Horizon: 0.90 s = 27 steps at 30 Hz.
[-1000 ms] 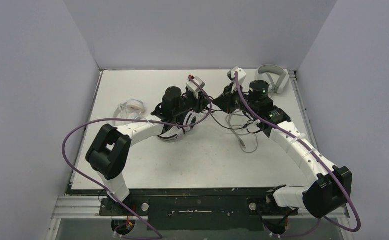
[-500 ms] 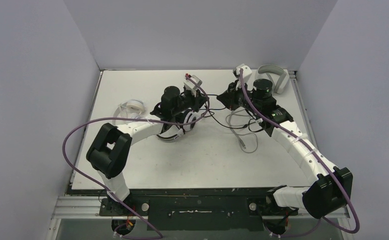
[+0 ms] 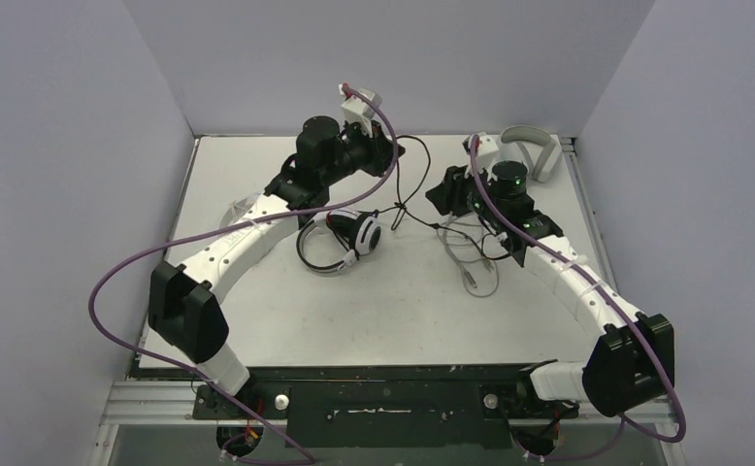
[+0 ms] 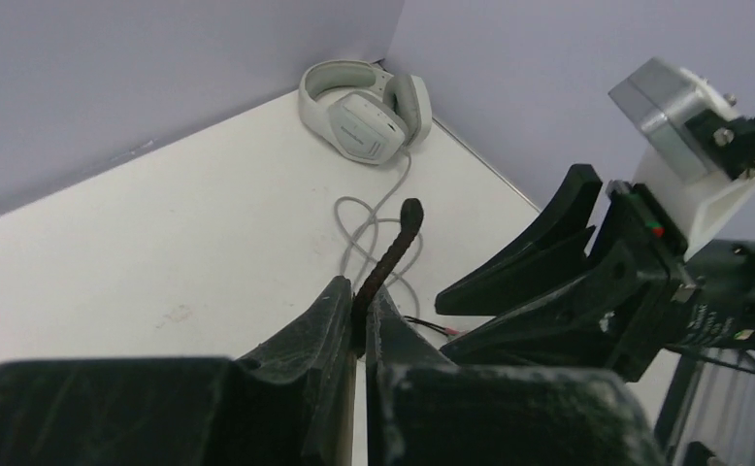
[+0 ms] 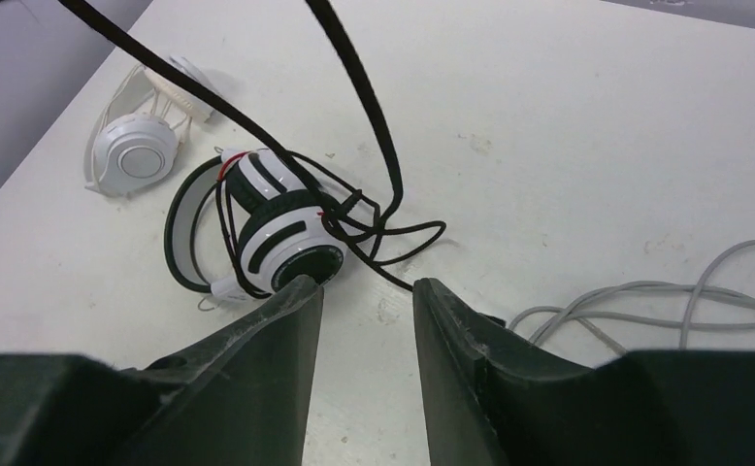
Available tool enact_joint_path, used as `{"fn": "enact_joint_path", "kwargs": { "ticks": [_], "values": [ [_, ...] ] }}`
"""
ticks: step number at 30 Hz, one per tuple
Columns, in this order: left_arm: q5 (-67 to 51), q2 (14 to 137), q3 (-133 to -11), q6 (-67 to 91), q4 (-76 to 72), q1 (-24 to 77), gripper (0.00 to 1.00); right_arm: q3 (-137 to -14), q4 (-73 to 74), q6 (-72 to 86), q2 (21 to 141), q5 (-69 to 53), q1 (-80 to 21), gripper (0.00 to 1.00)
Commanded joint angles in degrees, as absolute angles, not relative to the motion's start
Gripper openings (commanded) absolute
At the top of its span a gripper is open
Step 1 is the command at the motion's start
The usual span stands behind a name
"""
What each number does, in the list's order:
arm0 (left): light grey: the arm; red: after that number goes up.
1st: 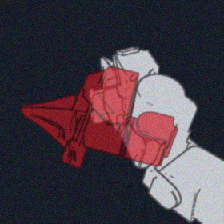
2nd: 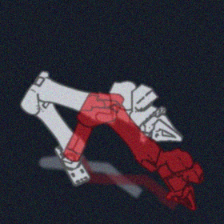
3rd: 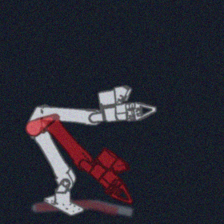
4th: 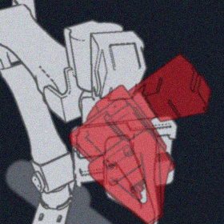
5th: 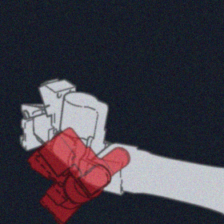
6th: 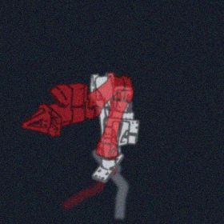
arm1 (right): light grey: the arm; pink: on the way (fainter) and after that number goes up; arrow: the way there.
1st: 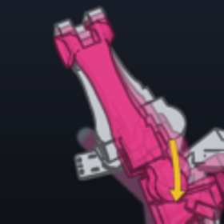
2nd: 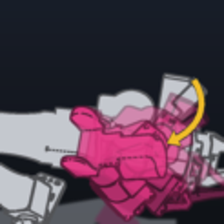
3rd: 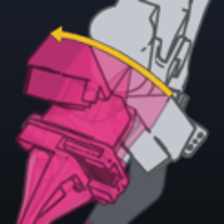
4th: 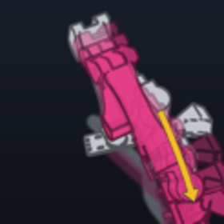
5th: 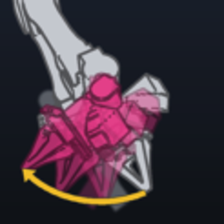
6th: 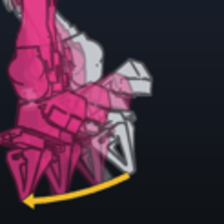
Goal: Wrap the headphones
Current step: Untie the headphones cable at the center of the board.
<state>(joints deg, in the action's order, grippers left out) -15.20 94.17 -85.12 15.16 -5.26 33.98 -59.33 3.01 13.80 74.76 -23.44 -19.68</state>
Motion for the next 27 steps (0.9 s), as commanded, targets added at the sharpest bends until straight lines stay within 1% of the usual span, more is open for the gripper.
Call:
{"fn": "enact_joint_path", "kwargs": {
  "ticks": [1,6,9,22,25,27],
  "values": [
    [-13.23,94.48,-90.72,23.44,7.96,34.32,0.00,-57.04,-5.57,13.50,72.34,-25.83,-20.63,0.43],
    [-14.13,94.92,-90.71,27.92,8.53,34.36,0.00,-55.89,-6.72,9.09,70.67,-24.85,-26.86,0.45],
    [-15.27,95.17,-91.41,29.79,8.99,34.37,0.00,-55.88,-7.90,7.04,71.29,-22.44,-30.76,0.50],
    [-18.97,91.98,-88.71,35.27,7.77,33.79,0.00,-54.98,-17.19,6.76,81.56,-17.75,-31.37,0.55],
    [-19.49,91.88,-88.42,35.89,6.74,33.75,0.00,-55.11,-17.81,7.26,84.26,-15.84,-31.45,0.54],
    [-19.53,91.96,-88.57,36.07,6.75,33.60,0.00,-55.10,-18.09,7.41,85.76,-15.32,-31.44,0.52]
  ]
}}
